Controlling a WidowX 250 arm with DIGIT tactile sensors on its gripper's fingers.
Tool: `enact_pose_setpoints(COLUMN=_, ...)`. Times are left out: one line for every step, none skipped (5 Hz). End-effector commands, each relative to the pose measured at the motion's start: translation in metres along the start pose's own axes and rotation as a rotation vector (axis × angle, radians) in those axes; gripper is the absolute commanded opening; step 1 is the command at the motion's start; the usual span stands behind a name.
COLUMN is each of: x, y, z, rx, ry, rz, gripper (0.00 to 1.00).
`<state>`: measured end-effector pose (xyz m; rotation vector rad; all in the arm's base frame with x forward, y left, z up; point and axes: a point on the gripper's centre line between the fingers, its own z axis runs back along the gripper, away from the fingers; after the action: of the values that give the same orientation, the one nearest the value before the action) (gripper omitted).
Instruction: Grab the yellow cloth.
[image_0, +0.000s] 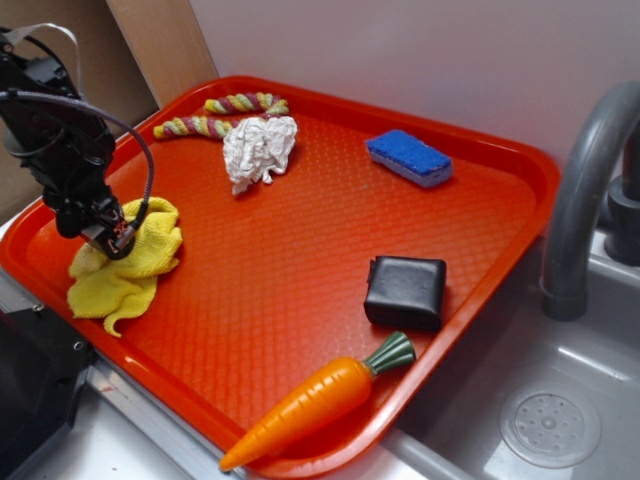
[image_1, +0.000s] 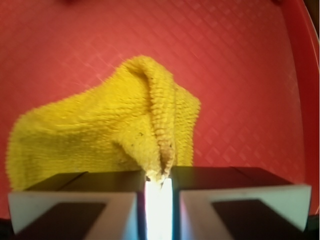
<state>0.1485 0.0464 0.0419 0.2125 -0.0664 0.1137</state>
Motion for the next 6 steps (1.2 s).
enact_pose_setpoints(x=0.013, y=0.005, z=0.017, rx=-0.099, ry=-0.031, rz=0.017, gripper=0.82)
enact_pose_setpoints(x=0.011, y=-0.006, z=0.061, rx=-0.206, ry=-0.104, rz=-0.043, gripper=1.0)
enact_pose_setpoints(x=0.011, y=-0.015, z=0.049, rx=-0.168, ry=-0.08, rz=-0.083, gripper=1.0)
enact_pose_setpoints(x=0.006, y=-0.022, z=0.008, rx=-0.144, ry=0.002, rz=-0.129, gripper=1.0)
enact_pose_setpoints(x=-0.003, y=-0.029, z=-0.002, rx=-0.151, ry=0.011, rz=-0.167, gripper=1.0)
enact_pose_setpoints(x=-0.012, y=-0.037, z=-0.013, rx=-0.135, ry=0.035, rz=-0.172, gripper=1.0)
